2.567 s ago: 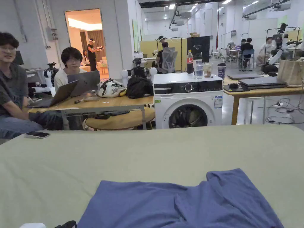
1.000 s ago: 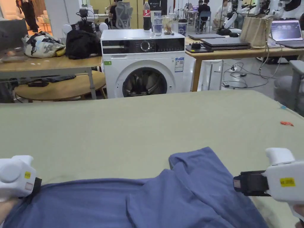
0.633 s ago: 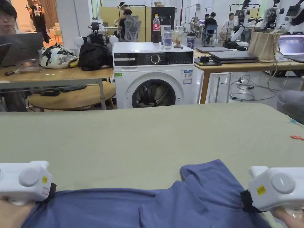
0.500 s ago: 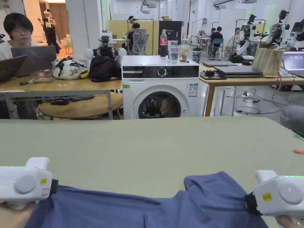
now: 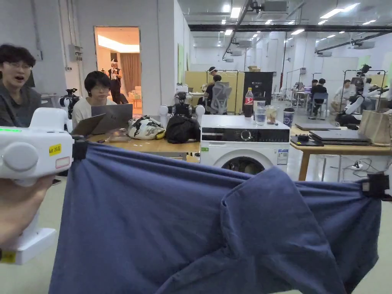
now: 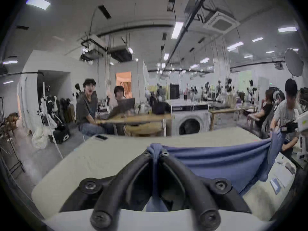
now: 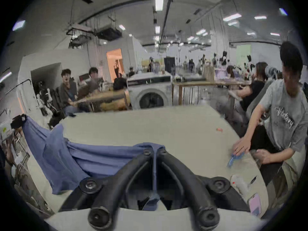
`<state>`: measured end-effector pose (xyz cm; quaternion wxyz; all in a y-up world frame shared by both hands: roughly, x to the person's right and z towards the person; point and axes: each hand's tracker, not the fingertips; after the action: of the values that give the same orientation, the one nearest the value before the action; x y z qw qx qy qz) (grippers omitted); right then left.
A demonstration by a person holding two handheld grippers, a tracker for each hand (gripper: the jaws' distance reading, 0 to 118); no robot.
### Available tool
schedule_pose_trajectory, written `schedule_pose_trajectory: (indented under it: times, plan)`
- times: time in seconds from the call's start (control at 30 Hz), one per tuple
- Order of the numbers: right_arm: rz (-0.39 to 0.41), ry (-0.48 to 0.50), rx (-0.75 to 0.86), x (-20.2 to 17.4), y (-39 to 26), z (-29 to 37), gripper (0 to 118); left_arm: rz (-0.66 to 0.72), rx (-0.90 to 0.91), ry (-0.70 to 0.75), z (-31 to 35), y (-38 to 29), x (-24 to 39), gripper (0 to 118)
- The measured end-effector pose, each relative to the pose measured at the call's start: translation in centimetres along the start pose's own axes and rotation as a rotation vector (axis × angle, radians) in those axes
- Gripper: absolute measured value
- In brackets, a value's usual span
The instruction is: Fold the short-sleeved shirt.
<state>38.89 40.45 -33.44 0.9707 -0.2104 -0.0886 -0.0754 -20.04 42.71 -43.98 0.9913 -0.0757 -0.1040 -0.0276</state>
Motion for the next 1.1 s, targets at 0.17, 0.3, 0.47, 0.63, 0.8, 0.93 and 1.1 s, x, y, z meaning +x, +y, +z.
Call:
schedule_pose_trajectory:
  times: [0.17,0.3,0.47,0.63,0.8,0.93,1.1]
  plan:
    - [0.019,-0.005,0.102,-1.3,5.5,3.2,0,0.027,0.049,0.022,1.9,4.2,-0.3,0]
    - [0.06,-0.032,0.148,-2.6,10.4,3.4,0,0.044,0.084,0.047,1.1,7.7,-0.2,0]
    - [0.144,-0.097,0.227,-4.5,16.3,2.0,0,0.052,0.122,0.061,-1.3,11.2,0.1,0]
    - [0.114,-0.108,0.268,-5.6,21.7,-1.2,0,0.046,0.122,0.089,-5.5,13.8,-0.1,0]
    - [0.131,-0.133,0.301,-7.1,24.6,-4.7,0,0.046,0.105,0.128,-9.9,14.4,0.0,0]
    - [0.144,-0.141,0.324,-8.2,26.2,-6.2,0,0.022,0.101,0.154,-12.1,14.6,0.1,0]
    - [0.147,-0.145,0.359,-8.7,26.7,-7.5,0,0.004,0.11,0.165,-13.5,14.6,-0.1,0]
